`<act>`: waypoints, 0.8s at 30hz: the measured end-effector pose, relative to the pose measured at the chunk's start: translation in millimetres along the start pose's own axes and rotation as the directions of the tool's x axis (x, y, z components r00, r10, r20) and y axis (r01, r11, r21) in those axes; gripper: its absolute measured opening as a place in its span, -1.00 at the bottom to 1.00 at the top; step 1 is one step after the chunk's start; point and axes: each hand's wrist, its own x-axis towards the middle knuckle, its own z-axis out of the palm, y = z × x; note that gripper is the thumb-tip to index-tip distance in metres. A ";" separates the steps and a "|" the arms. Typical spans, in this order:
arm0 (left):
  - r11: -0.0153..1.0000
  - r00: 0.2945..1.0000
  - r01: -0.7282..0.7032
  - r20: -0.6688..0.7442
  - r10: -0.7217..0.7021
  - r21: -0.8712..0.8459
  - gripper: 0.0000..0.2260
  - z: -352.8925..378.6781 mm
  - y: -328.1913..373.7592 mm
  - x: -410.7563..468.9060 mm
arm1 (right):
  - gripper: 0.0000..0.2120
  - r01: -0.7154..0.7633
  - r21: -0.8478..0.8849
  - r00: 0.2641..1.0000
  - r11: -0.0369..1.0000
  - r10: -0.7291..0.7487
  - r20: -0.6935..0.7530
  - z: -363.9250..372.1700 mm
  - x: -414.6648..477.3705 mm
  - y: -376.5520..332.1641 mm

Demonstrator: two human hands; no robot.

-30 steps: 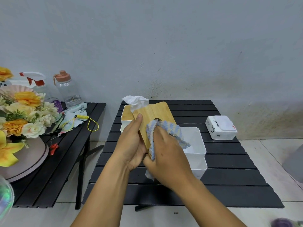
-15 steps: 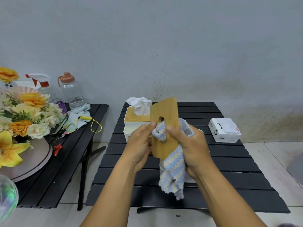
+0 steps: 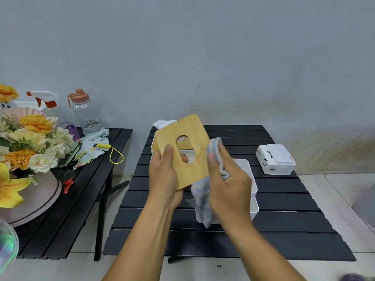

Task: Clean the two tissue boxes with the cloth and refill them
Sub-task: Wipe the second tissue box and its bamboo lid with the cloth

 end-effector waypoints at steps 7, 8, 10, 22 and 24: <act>0.996 0.994 0.043 0.101 -0.035 -0.075 -0.87 11.2 -7.7 -24.8 | -0.63 -0.117 0.132 0.955 0.984 0.148 -0.258 0.0 19.8 4.5; 0.997 0.989 0.048 0.139 -0.040 -0.055 -0.82 7.8 -3.1 -23.3 | -0.70 -0.117 0.119 0.954 0.986 0.145 -0.263 -9.6 29.8 4.8; 0.999 0.985 0.031 0.169 -0.036 0.035 -0.76 -3.6 12.9 -13.4 | -0.72 -0.103 0.091 0.974 0.991 0.119 -0.193 -24.5 37.6 0.2; 0.978 0.979 -0.174 -0.086 0.184 0.111 -0.97 8.9 -27.0 -31.2 | -0.91 -0.153 0.310 0.935 0.938 0.239 -0.262 -11.9 40.6 1.9; 0.976 0.985 -0.151 -0.063 0.162 0.155 -0.95 8.2 -33.6 -32.5 | -0.89 -0.141 0.287 0.930 0.948 0.226 -0.290 -13.2 37.0 5.6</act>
